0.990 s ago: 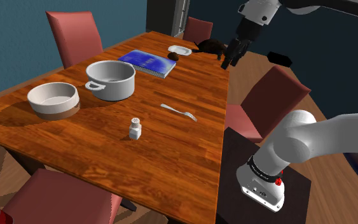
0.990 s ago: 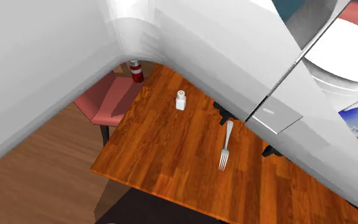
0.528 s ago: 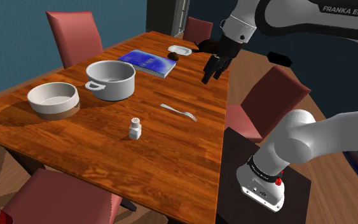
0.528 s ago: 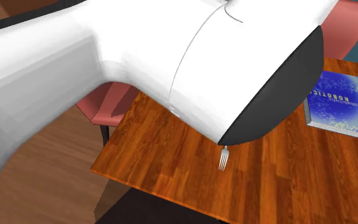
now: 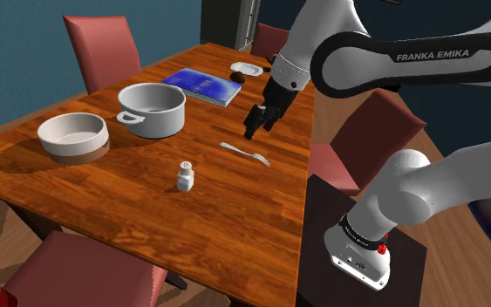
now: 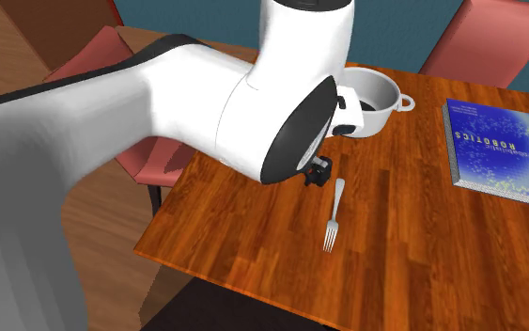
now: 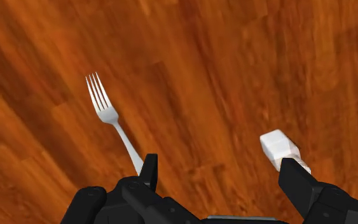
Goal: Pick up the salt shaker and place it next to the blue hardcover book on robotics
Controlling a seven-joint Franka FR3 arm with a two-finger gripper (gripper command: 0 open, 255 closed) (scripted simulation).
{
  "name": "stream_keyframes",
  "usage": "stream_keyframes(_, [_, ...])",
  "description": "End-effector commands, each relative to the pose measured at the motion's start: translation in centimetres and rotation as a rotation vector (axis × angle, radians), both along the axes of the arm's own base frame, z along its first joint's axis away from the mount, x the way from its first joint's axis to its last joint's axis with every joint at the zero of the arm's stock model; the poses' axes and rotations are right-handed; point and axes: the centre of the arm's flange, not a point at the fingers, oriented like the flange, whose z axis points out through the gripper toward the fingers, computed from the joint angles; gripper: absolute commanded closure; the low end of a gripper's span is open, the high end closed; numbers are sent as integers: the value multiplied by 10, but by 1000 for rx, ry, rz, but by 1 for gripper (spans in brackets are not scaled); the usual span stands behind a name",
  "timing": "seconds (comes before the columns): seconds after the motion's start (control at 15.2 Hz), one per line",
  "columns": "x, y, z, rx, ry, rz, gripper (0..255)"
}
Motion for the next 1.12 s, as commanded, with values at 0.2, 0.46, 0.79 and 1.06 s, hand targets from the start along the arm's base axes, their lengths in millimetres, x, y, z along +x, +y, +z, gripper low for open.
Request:
stream_keyframes(0.2, [21,49,-38,0,-30,-8,0])
stream_keyframes(0.46, [36,88,-70,-2,-51,-14,0])
stream_keyframes(0.79, [57,136,-109,-5,-79,-22,0])
stream_keyframes(1.06, [67,155,-133,-6,-89,-25,0])
